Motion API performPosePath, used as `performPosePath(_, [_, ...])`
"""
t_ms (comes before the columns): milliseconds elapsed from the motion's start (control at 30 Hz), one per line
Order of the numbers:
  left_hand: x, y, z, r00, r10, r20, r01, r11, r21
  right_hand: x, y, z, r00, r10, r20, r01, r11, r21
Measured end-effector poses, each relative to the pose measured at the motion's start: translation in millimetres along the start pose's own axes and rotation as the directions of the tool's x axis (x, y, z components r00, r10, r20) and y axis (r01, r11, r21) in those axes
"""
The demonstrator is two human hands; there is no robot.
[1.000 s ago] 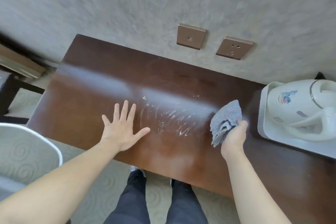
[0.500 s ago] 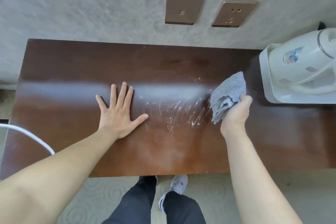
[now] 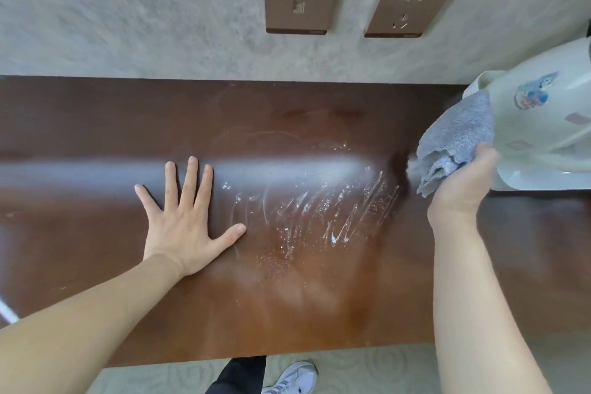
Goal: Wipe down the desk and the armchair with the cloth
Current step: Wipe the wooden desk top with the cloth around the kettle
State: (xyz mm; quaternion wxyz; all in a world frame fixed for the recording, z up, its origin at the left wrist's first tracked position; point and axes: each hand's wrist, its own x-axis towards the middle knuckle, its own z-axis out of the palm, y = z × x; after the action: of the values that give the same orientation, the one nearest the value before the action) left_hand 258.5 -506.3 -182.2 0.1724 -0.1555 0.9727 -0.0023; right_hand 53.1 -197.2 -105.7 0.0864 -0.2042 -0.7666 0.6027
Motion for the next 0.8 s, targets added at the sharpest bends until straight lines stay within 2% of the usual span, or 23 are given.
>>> performPosePath(133, [2,2,0,1.0,0.007,-0.019,-0.007,1.0,-0.004,21,9,9,0.991,-0.089,0.097,0.117,0.932,-0.342])
performPosePath(267, [3,1,-1,0.999,0.005,-0.031,-0.005,1.0,0.001,21,26,43,0.942,-0.061,0.33,0.267,0.731,-0.627])
performPosePath(467, [4,2,-1,0.998,-0.003,-0.061,0.002,1.0,-0.028,19,42,73,0.83,-0.026,0.557,0.486,0.522,-0.701])
performPosePath(633, [3,5,-4,0.999,-0.008,-0.051,0.005,0.999,-0.048,19,36,104,0.754,0.06,0.655,0.536,0.521,-0.664])
performPosePath(800, [3,6,-6,0.999,-0.008,-0.042,0.006,0.998,-0.057,-11,28,144,0.644,0.037,0.764,0.652,0.496,-0.574])
